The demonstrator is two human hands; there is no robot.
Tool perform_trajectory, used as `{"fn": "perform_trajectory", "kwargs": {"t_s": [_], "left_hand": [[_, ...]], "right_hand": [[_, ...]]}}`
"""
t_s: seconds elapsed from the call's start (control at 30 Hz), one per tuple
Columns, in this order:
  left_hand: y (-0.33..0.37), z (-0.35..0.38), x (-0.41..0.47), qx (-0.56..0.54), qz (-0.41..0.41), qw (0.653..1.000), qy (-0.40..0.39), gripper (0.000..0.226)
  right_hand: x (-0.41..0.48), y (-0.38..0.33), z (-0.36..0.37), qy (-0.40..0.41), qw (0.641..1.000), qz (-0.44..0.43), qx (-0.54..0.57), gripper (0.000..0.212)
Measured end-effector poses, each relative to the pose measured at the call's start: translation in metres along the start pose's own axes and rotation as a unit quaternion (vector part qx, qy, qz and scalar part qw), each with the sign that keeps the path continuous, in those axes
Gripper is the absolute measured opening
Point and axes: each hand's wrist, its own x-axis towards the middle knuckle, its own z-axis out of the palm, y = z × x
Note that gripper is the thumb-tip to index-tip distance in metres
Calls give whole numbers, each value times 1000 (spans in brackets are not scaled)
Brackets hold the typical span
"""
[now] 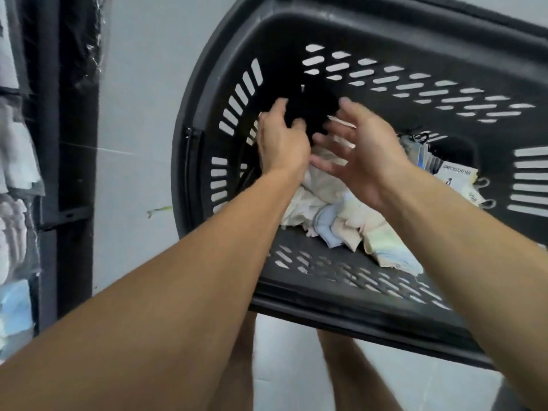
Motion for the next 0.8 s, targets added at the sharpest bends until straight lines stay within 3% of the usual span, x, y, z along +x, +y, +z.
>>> {"fn": "perform_trajectory", "kwargs": {"t_s": [0.07, 0.13, 0.27, 0.37, 0.5, 0.57, 0.67, 0.73, 0.8], "left_hand": [[-8, -3, -25, 86, 99, 991, -22, 30], [-20, -6, -49, 142, 142, 978, -60, 25], [-34, -10, -75, 200, 131, 964, -119, 26], [-31, -8, -87, 253, 145, 939, -183, 28], [-18, -17, -93, 298, 131, 900, -291, 30], [-13, -26, -91, 258, 107, 924, -261, 32], [-17, -37, -77, 251, 148, 950, -117, 31], [-24, -44, -58, 302, 151, 939, -64, 43], [-28, -47, -39, 382, 125, 913, -78, 59]], "right_hand": [[-5, -2, -20, 8, 1000, 18, 11, 40], [-9, 0, -35, 19, 999, 36, 16, 51], [-13, 12, -41, -10, 990, 42, -135, 36], [-6, 21, -39, 35, 969, 19, -245, 48], [3, 30, -43, 69, 942, -30, -327, 36], [5, 31, -48, 58, 944, -28, -324, 32], [2, 32, -59, 65, 960, -37, -268, 30], [-3, 36, -69, 80, 970, -53, -223, 22], [-8, 43, -81, 93, 973, -50, -205, 20]]}}
